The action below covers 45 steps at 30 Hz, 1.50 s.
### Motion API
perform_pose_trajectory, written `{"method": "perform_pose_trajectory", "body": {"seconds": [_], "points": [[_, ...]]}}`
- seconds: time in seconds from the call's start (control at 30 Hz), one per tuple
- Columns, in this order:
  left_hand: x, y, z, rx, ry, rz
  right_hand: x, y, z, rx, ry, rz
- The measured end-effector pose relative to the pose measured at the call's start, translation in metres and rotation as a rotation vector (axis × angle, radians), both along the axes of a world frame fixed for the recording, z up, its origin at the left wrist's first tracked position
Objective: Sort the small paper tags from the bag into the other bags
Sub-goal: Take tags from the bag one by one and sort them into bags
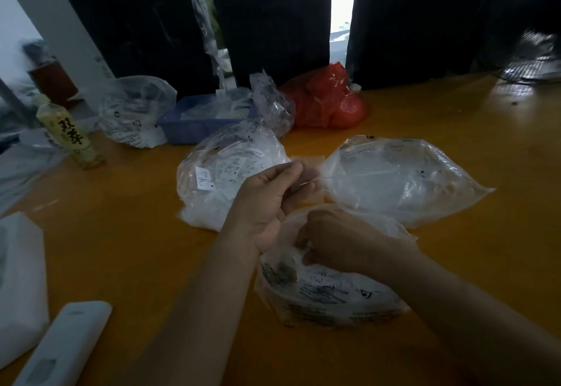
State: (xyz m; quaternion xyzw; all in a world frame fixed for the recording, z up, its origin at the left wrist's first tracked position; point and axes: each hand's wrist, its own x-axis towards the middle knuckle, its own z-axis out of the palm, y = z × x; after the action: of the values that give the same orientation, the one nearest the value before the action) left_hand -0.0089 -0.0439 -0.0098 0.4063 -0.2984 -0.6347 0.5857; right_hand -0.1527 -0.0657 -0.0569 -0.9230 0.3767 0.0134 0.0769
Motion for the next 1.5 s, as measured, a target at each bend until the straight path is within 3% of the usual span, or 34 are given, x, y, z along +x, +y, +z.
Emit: {"method": "perform_pose_trajectory", "body": {"seconds": [0.1, 0.23, 0.4, 0.5, 0.7, 0.83, 1.13, 1.37, 1.5], "points": [[0.001, 0.000, -0.001, -0.003, -0.015, 0.005, -0.003, -0.002, 0.007, 0.023, -0.022, 0.029], [0.003, 0.001, 0.000, -0.014, -0.030, 0.027, -0.020, -0.015, 0.027, 0.136, -0.158, -0.084], [0.004, 0.001, 0.001, -0.028, 0.007, 0.038, -0.052, -0.030, 0.051, 0.636, -0.800, -0.364], [0.004, 0.001, 0.001, -0.027, 0.024, 0.029, -0.062, -0.032, 0.061, 0.666, -0.973, -0.384], [0.003, 0.002, 0.001, -0.027, 0.018, -0.008, -0.064, -0.029, 0.070, 0.424, -1.017, -0.452], [0.002, 0.002, 0.002, -0.012, 0.010, -0.032, -0.064, -0.029, 0.073, 0.483, -1.037, -0.471], [0.000, 0.003, 0.004, -0.023, 0.004, -0.045, -0.067, -0.028, 0.078, 0.397, -1.078, -0.471], [0.000, 0.004, 0.004, -0.038, 0.006, -0.047, -0.065, -0.025, 0.083, 0.444, -1.305, -0.488], [-0.001, 0.004, 0.004, -0.047, -0.012, -0.048, -0.066, -0.021, 0.085, 0.329, -1.164, -0.394]]}}
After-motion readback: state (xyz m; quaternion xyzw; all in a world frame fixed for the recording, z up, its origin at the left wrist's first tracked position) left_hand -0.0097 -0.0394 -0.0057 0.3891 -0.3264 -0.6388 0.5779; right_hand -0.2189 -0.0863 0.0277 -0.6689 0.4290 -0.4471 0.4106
